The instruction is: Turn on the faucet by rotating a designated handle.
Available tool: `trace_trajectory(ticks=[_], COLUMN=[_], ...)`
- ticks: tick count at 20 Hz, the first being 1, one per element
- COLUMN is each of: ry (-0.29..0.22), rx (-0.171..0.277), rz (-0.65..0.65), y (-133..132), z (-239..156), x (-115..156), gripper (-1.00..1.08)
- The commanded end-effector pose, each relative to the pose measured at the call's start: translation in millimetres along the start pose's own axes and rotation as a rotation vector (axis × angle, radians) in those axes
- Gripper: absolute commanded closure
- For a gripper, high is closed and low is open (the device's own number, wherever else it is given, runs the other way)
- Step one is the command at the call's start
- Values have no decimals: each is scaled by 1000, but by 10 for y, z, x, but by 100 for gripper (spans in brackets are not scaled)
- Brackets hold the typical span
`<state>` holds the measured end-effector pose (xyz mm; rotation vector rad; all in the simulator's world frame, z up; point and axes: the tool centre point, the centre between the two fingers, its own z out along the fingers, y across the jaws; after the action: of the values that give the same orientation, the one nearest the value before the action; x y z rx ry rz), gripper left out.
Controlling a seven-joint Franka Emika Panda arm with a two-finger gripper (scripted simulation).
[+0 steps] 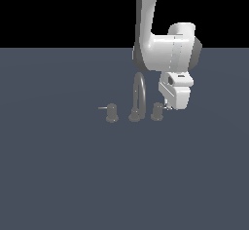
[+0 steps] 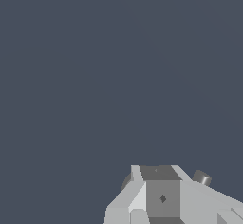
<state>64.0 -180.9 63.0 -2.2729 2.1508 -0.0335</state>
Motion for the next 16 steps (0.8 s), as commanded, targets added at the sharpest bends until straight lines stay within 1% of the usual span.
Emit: trace_trajectory(ticks=[1,6,7,8,16], ry=[-7,-7,-7,0,-4], rx=[-20,-23,-23,-9,-18], rz=[3,5,5,9,7], y=[153,310,310,234,416], z=[-1,-5,-5,0,-8], x=[-25,-37,-37,22,-223], gripper=[108,108,108,108,108])
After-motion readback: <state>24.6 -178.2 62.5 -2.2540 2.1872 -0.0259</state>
